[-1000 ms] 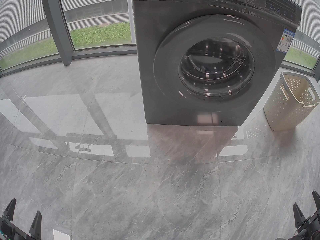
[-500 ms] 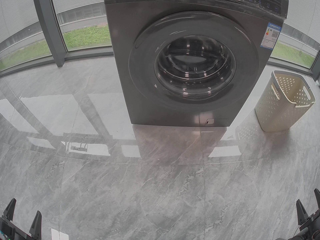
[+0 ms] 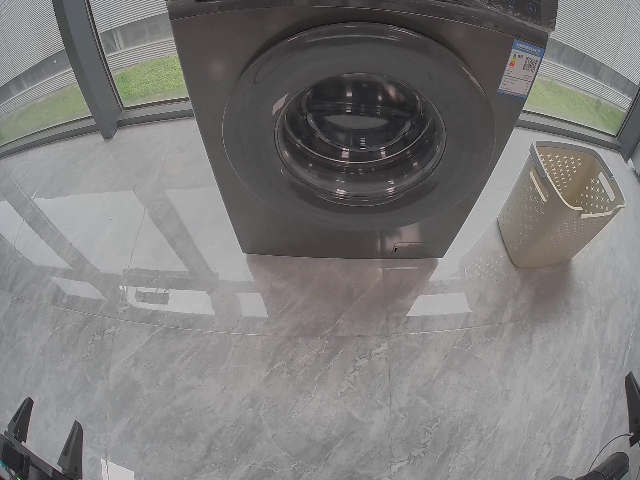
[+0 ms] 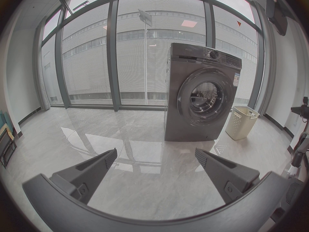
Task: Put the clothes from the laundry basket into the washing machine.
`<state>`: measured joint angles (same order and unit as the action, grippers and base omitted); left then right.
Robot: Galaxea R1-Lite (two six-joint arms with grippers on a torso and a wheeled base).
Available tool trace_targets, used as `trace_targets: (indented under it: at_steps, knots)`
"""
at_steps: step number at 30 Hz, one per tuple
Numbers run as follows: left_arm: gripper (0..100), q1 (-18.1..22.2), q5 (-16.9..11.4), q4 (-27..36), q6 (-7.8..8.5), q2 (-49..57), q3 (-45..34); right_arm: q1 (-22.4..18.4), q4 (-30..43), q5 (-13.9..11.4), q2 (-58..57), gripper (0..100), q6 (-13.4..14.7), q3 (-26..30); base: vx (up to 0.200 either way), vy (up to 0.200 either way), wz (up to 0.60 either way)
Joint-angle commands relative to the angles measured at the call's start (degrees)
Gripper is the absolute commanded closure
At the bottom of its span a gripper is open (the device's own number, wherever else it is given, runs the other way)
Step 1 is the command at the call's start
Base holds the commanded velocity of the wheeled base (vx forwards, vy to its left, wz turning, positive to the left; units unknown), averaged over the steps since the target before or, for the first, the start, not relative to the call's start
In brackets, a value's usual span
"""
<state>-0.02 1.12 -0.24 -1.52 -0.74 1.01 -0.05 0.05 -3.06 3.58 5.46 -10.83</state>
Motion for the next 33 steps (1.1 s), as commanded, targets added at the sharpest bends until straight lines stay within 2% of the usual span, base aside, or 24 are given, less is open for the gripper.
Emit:
trace_targets:
  at_steps: [1, 3, 6, 8, 10, 11, 13, 15, 16, 20, 23, 24, 26, 33]
  knots:
    - [0, 0.02, -0.15, -0.02, -0.15, 0.39, -1.01, 0.14, 0.65, -7.14, 19.18, 0, 2.27, -1.92, 0.2, 0.0, 0.0]
    - [0, 0.02, -0.15, -0.11, -0.15, 0.39, -1.01, 0.4, -4.09, -7.93, 26.04, 0, 2.19, -2.01, 0.2, 0.0, 0.0]
    - [0, 0.02, -0.15, -0.11, -0.06, 0.39, -1.01, 2.77, -15.52, -8.37, 38.34, 0, 1.92, -2.89, 0.2, 0.0, 0.0]
    - [0, 0.02, -0.15, -0.11, -0.06, 0.39, -1.01, 7.34, -24.92, -7.75, 47.13, 0, 2.19, -3.15, 0.1, 0.0, 0.0]
    - [0, -0.06, -0.15, -0.11, -0.06, 0.39, -1.01, 9.98, -29.05, -7.22, 51.61, 0, 2.36, -3.41, 0.0, 0.0, 0.0]
    - [0, 0.02, -0.15, -0.11, -0.06, 0.39, -1.01, 12.44, -32.74, -5.99, 56.36, 0, 2.62, -3.85, 0.0, 0.0, 0.0]
    - [0, 0.02, -0.15, -0.11, -0.06, 0.39, -1.01, 16.04, -37.23, -3.97, 61.98, 0, 3.24, -5.26, 0.0, 0.0, 0.0]
    - [0, 0.02, -0.24, -0.11, -0.06, 0.39, -1.01, 16.92, -37.93, -3.71, 62.86, 0, 3.68, -5.52, 0.0, -0.2, 0.0]
    - [0, 0.02, -0.24, -0.11, -0.06, 0.39, -1.01, 20.7, -41.27, -2.83, 67.17, 0, 6.49, -7.19, 0.0, -0.2, 0.0]
    - [0, 0.02, -0.24, -0.11, -0.06, 0.39, -1.01, 25.98, -47.25, -1.33, 73.67, 0, 11.41, -9.13, 0.0, -0.2, 0.0]
    - [0, -0.06, -0.24, -0.11, -0.06, 0.39, -1.01, 27.65, -51.73, 0.6, 77.1, 0, 12.91, -9.13, 0.0, -0.2, 0.0]
    - [0, 0.02, -0.24, -0.11, 0.03, 0.39, -1.01, 29.14, -55.95, 2.97, 80.0, 0, 13.35, -9.39, 0.0, -0.2, 0.0]
    - [0, -0.06, -0.24, -0.11, 0.03, 0.39, -1.01, 29.84, -59.55, 4.64, 82.37, 0, 13.17, -9.74, 0.0, -0.1, 0.0]
    - [0, -0.06, -0.86, -0.02, 0.03, 0.39, -1.01, 30.63, -66.41, 5.26, 88.09, 0, 13.17, -14.58, 0.0, 0.0, 0.0]
